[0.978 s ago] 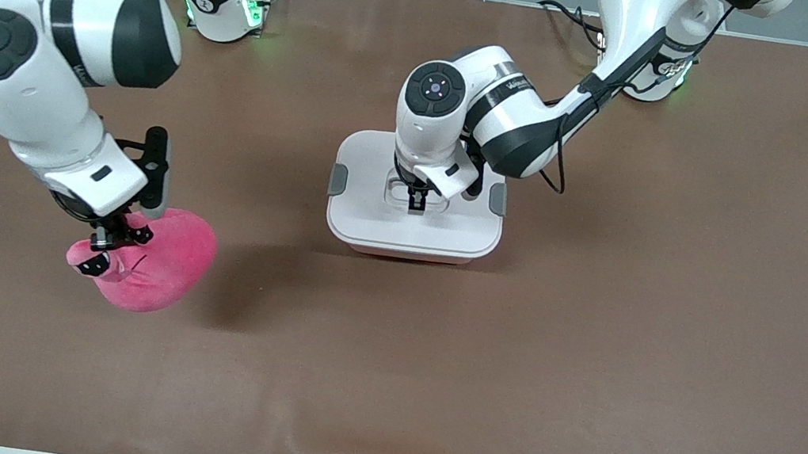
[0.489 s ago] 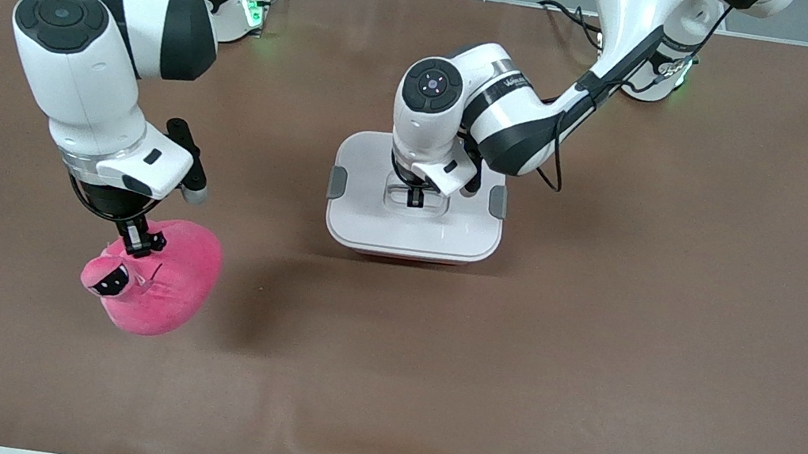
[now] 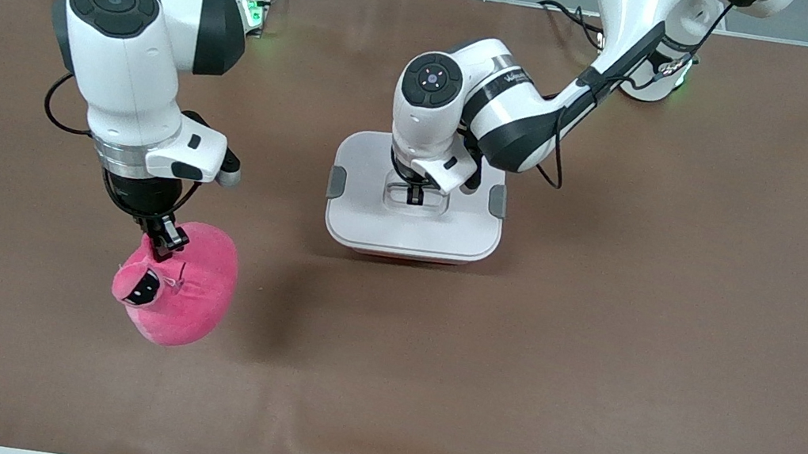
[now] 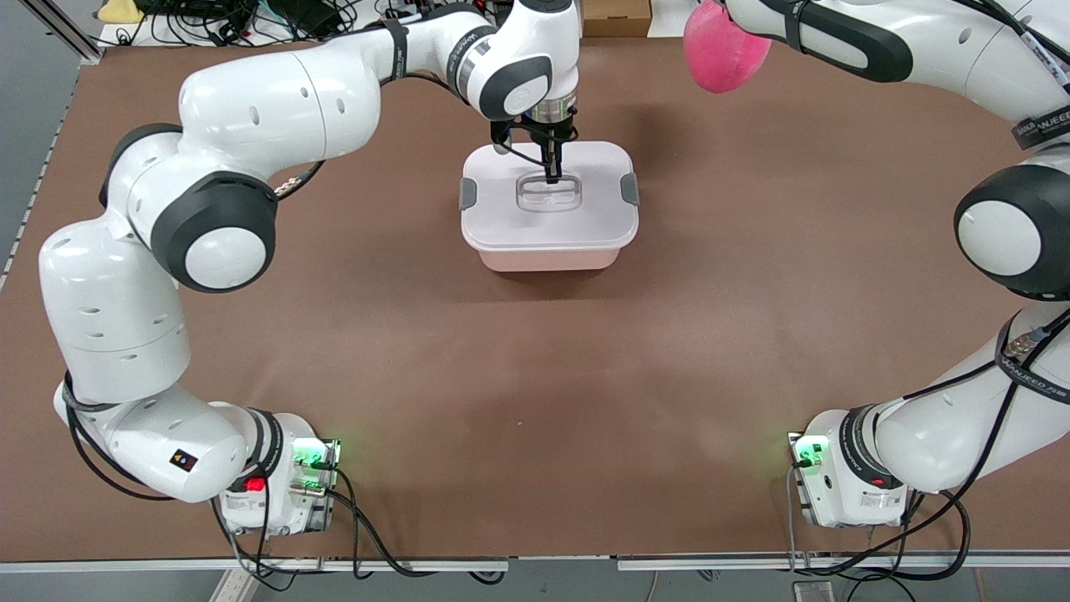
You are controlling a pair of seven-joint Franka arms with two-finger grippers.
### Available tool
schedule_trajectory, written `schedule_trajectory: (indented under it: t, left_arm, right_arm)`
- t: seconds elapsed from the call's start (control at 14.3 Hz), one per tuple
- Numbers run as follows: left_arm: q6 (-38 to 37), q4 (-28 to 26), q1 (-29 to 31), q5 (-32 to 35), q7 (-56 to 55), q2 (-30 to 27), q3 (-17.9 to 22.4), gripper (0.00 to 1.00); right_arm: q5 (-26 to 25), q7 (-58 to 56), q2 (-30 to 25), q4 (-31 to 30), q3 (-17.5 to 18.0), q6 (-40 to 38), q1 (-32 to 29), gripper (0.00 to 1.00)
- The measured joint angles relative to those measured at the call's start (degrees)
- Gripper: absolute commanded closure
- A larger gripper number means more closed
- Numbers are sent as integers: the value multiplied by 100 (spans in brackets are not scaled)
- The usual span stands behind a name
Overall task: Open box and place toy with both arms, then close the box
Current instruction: 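Grasp the plush with the right gripper while the left gripper grips the handle, then lift the lid off with the left gripper while the right gripper carries the plush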
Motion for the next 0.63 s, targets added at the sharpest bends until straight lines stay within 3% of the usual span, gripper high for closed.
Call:
schedule_trajectory:
  t: [0.63]
  left_arm:
    - [-258,35,38,0,-66,-431,-3,100]
  right_arm:
    - [0,-160,-128,-301,59,-79,380,100]
